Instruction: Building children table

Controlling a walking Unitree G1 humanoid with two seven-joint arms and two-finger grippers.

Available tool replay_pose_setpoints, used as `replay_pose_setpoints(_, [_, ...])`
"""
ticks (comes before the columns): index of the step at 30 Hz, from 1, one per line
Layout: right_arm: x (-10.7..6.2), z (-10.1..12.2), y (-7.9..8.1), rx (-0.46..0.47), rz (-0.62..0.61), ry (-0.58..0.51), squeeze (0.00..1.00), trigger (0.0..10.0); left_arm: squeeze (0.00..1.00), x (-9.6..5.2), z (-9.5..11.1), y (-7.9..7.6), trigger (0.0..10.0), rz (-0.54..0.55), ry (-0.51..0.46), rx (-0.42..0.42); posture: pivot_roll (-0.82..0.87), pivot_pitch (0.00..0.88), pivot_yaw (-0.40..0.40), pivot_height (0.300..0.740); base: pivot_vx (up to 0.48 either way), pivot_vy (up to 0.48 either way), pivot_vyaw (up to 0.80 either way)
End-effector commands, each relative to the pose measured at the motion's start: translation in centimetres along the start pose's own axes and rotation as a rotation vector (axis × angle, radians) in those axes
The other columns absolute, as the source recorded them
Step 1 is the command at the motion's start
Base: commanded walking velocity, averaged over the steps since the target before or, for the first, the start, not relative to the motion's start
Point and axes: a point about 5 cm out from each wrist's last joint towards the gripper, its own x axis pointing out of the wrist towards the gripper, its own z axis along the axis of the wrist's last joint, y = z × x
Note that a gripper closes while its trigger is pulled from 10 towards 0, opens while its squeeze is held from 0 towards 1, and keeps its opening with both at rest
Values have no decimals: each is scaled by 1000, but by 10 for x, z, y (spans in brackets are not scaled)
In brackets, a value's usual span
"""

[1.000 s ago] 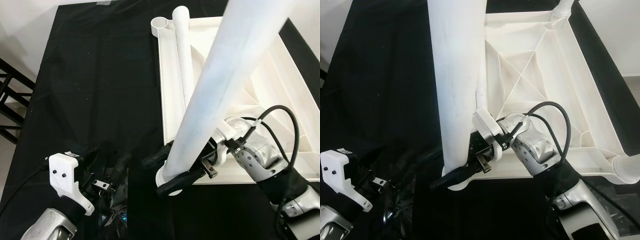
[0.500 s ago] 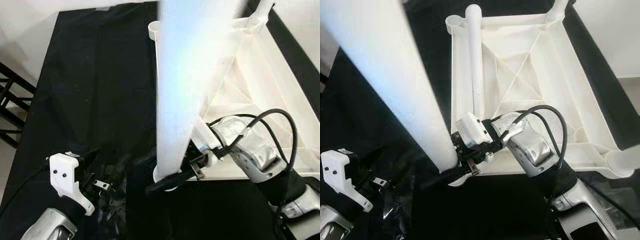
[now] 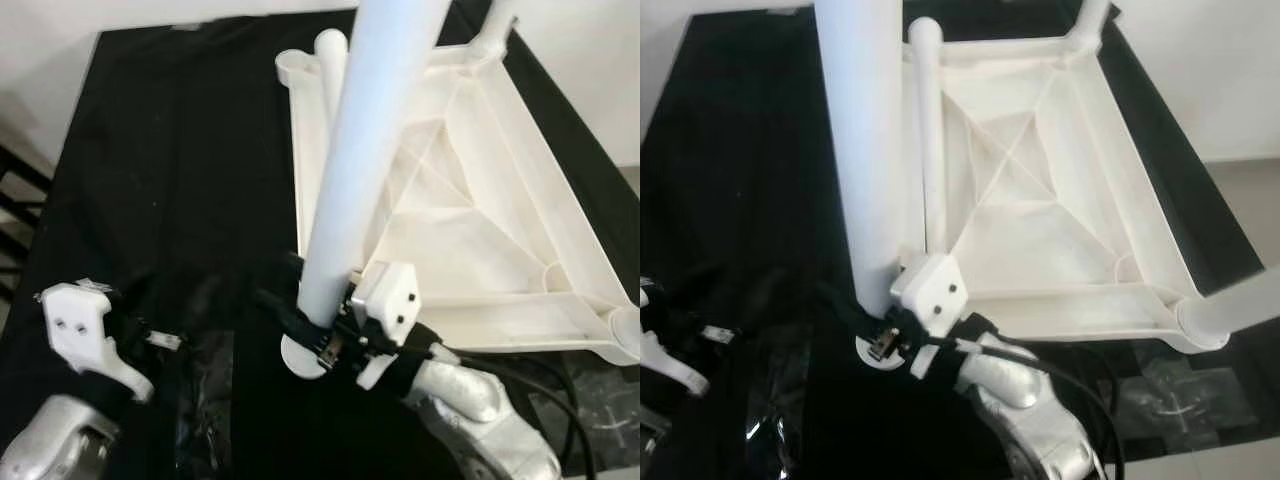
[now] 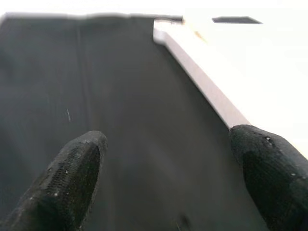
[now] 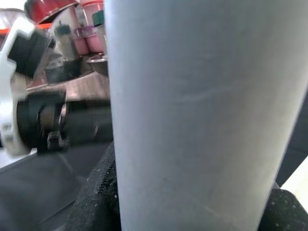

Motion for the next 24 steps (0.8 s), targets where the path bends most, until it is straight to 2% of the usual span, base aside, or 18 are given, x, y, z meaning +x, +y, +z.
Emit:
replay_pose_setpoints(1, [-2, -58, -21, -14, -146, 298, 0, 10000, 0, 6, 8, 3, 10000, -55, -15, -8, 11, 278, 40, 740, 0, 0, 0])
replay_pose_setpoints(3, [5, -59, -21, -22, -139, 291, 0, 10000, 0, 13, 15, 0, 10000, -114, -38, -11, 11, 261, 42, 740, 0, 0, 0])
replay_pose_setpoints(7, [8, -60, -21, -21, -146, 297, 0, 10000, 0, 17, 19, -1, 10000, -137, -61, -26, 8, 246, 43, 740, 0, 0, 0])
replay_pose_setpoints(8, [11, -58, -17, -34, -184, 309, 0, 10000, 0, 22, 27, -4, 10000, -182, -102, -66, 6, 222, 44, 740, 0, 0, 0])
replay_pose_setpoints(13, [17, -55, -21, -34, -192, 291, 0, 10000, 0, 24, 41, -8, 10000, -273, -157, -125, 10, 201, 46, 740, 0, 0, 0])
replay_pose_setpoints(14, [23, -52, -27, -39, -190, 264, 0, 10000, 0, 24, 51, -12, 10000, -355, -182, -153, 15, 185, 47, 740, 0, 0, 0])
replay_pose_setpoints(20, [29, -50, -33, -46, -189, 240, 0, 10000, 0, 24, 61, -13, 10000, -437, -191, -156, 17, 175, 50, 740, 0, 0, 0])
replay_pose_setpoints(22, [34, -50, -35, -50, -186, 219, 0, 10000, 0, 25, 74, -17, 10000, -582, -186, -156, 20, 152, 54, 740, 0, 0, 0])
replay_pose_setpoints(23, [34, -50, -35, -50, -186, 219, 0, 10000, 0, 25, 74, -17, 10000, -582, -186, -156, 20, 152, 54, 740, 0, 0, 0])
replay_pose_setpoints(24, [36, -50, -35, -51, -186, 212, 0, 10000, 251, 26, 82, -20, 10000, -671, -184, -168, 20, 146, 58, 740, 0, 0, 0])
